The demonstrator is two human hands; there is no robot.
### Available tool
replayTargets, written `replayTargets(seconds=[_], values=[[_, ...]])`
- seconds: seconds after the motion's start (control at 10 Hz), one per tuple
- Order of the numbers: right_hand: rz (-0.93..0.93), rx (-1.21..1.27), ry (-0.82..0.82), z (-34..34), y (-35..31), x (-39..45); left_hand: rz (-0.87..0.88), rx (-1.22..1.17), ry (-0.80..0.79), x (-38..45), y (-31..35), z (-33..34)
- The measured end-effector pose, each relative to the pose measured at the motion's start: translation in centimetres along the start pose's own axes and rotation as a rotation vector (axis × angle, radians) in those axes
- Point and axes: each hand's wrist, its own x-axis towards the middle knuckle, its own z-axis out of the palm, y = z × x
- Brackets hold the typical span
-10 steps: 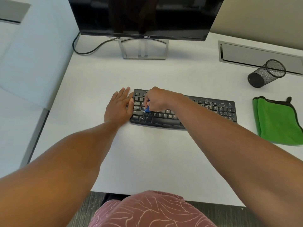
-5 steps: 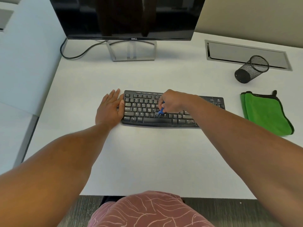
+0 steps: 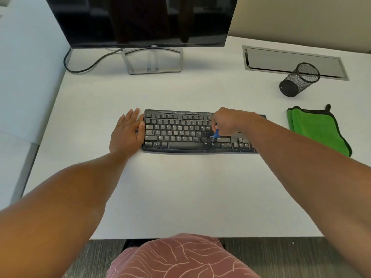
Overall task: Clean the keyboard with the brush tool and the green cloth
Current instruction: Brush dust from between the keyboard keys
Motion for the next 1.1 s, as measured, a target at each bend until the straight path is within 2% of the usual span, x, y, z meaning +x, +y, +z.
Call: replayTargets(seconds=[0.2,0.3,0.4,0.5,0.6,0.7,0.9,1.1], values=[[0.117,-0.116,-0.003,0.4,1.3,-0.7,-0.005,0.003,0.001,0.0,0.0,0.0],[0.12,-0.085,0.018,-0.7,-0.1,-0.8,-0.006,-0.002,0.01,-0.1,0.1,0.0],[0.005,0.104,0.026,-1.5,-1.5,0.5,-0.007,-0.009,0.011,-0.1,0.1,-0.1],[-0.042,0.161,0.034,-1.7,-3.0,0.5,-0.004,-0.009,0.007,-0.1,0.2,-0.1],[0.099,-0.085,-0.06,-1.2,-2.7,-0.3,-0.005,-0.01,0.009,-0.1,0.2,-0.2],[0.168,-0.147,-0.098,-1.3,-1.6,-0.6,-0.007,-0.008,0.009,-0.1,0.2,-0.2],[0.059,0.206,-0.009,-2.1,-2.4,0.0,-0.008,-0.014,0.006,0.0,0.1,-0.1],[0.179,-0.006,-0.058,-1.3,-2.3,-1.1,-0.01,-0.013,0.009,0.0,0.1,0.0]])
